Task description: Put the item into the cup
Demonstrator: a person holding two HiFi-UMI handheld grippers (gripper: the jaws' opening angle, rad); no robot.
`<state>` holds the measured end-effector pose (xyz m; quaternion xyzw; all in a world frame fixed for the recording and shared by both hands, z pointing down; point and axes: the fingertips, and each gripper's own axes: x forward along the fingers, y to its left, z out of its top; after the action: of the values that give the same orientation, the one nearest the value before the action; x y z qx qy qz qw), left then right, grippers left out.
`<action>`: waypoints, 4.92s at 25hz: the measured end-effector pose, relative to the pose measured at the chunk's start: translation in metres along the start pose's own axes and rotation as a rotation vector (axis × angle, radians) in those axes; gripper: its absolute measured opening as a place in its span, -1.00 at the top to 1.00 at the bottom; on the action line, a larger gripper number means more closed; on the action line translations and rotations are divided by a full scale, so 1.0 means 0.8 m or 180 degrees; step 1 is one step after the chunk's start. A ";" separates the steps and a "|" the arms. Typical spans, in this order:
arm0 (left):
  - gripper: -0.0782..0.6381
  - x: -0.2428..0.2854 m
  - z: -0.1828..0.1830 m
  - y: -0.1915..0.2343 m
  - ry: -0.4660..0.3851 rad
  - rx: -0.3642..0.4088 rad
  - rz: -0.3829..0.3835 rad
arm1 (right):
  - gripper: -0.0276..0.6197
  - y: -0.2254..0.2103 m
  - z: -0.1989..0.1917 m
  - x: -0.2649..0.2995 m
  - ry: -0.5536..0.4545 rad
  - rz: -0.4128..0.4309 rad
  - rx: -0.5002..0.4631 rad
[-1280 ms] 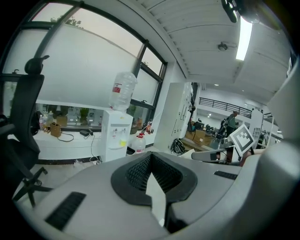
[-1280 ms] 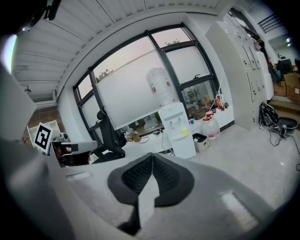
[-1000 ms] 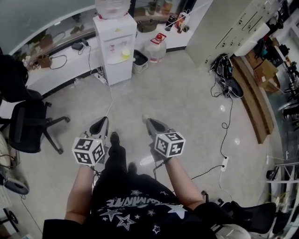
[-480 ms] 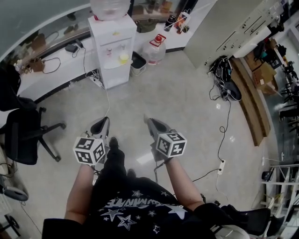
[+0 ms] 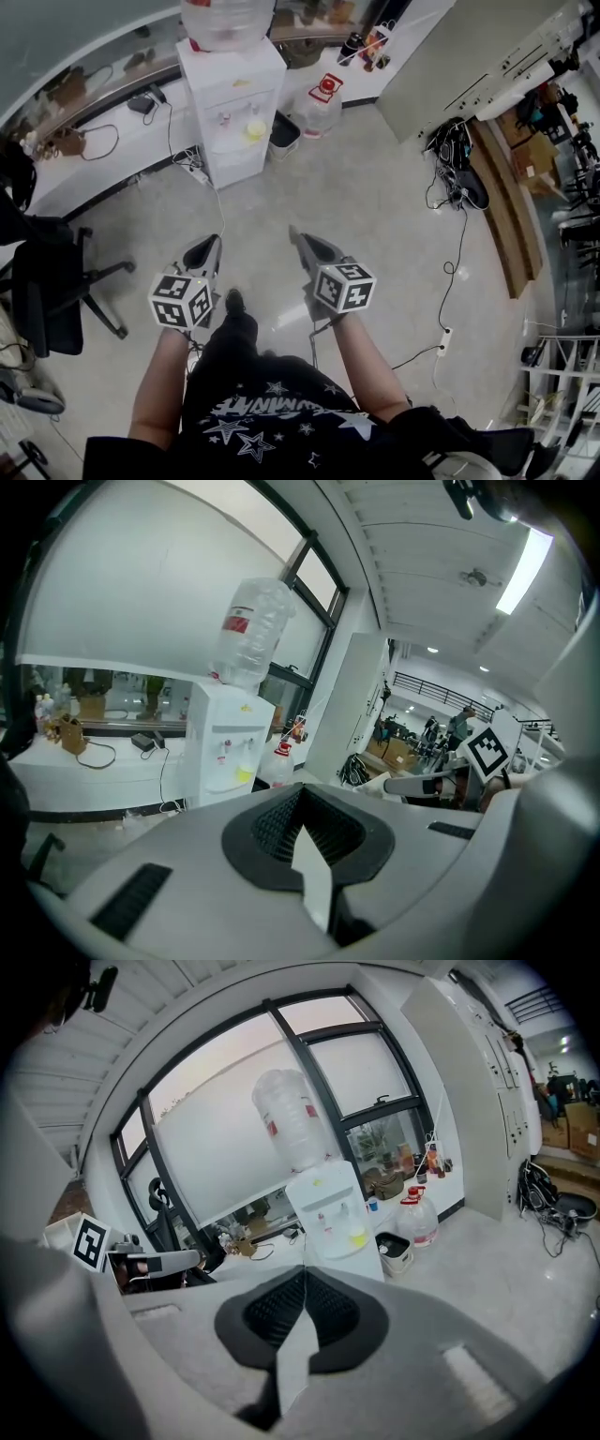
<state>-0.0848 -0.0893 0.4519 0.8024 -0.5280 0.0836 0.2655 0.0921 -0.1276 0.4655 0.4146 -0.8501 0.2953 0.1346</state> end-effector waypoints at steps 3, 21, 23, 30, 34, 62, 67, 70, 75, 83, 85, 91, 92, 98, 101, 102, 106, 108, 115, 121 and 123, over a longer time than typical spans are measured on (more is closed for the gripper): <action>0.77 0.019 0.013 0.022 0.0035 -0.0027 -0.0029 | 0.91 -0.002 0.014 0.028 0.0036 -0.0018 0.0004; 0.77 0.091 0.056 0.138 0.0192 -0.0276 -0.0169 | 0.91 0.010 0.075 0.156 0.0159 -0.0177 0.0004; 0.77 0.096 0.053 0.143 0.0207 -0.0299 -0.0142 | 0.91 0.005 0.076 0.160 0.0174 -0.0192 0.0008; 0.77 0.109 0.049 0.151 0.0202 -0.0346 0.0057 | 0.91 -0.024 0.082 0.173 0.0249 -0.0115 -0.0029; 0.77 0.124 0.059 0.147 0.0119 -0.0375 0.0245 | 0.91 -0.050 0.099 0.196 0.0282 0.0055 -0.0106; 0.77 0.337 0.084 0.102 -0.0234 -0.1016 0.1567 | 0.91 -0.254 0.180 0.369 0.0995 0.1351 -0.0755; 0.77 0.369 0.068 0.113 -0.0225 -0.1006 0.1527 | 0.91 -0.264 0.161 0.401 0.1056 0.1352 -0.0756; 0.77 0.383 0.051 0.135 -0.0168 -0.0929 0.1510 | 0.91 -0.270 0.155 0.428 0.1028 0.1259 -0.0785; 0.77 0.398 0.031 0.179 -0.0175 -0.0918 0.1498 | 0.91 -0.273 0.150 0.469 0.0962 0.1150 -0.0826; 0.77 0.407 0.011 0.248 -0.0210 -0.0988 0.1500 | 0.91 -0.267 0.131 0.525 0.0913 0.1043 -0.0810; 0.77 0.411 0.003 0.265 -0.0190 -0.1004 0.1491 | 0.91 -0.266 0.126 0.541 0.0914 0.1010 -0.0793; 0.77 0.422 -0.011 0.312 -0.0160 -0.1024 0.1470 | 0.91 -0.267 0.116 0.591 0.0913 0.0901 -0.0808; 0.77 0.424 -0.012 0.318 -0.0159 -0.1028 0.1468 | 0.91 -0.268 0.116 0.599 0.0908 0.0883 -0.0801; 0.77 0.434 -0.018 0.344 -0.0148 -0.1080 0.1440 | 0.91 -0.272 0.112 0.640 0.0919 0.0793 -0.0799; 0.77 0.438 -0.022 0.356 -0.0156 -0.1104 0.1422 | 0.91 -0.271 0.108 0.659 0.0889 0.0773 -0.0804; 0.77 0.439 -0.024 0.360 -0.0155 -0.1110 0.1418 | 0.91 -0.270 0.106 0.665 0.0870 0.0765 -0.0798; 0.77 0.442 -0.037 0.377 -0.0145 -0.1156 0.1421 | 0.91 -0.271 0.094 0.688 0.0854 0.0705 -0.0834; 0.77 0.445 -0.044 0.382 -0.0138 -0.1186 0.1419 | 0.91 -0.272 0.087 0.698 0.0877 0.0686 -0.0860; 0.77 0.454 -0.060 0.391 -0.0062 -0.1169 0.1356 | 0.91 -0.279 0.074 0.717 0.0983 0.0595 -0.0902; 0.77 0.470 -0.061 0.396 -0.0032 -0.1149 0.1286 | 0.91 -0.284 0.063 0.728 0.1098 0.0541 -0.0967; 0.77 0.474 -0.059 0.396 -0.0025 -0.1133 0.1260 | 0.91 -0.285 0.060 0.730 0.1117 0.0504 -0.1011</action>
<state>-0.1982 -0.4648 0.7561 0.6245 -0.6820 0.0366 0.3789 -0.0902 -0.6320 0.7932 0.2627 -0.8793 0.2351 0.3202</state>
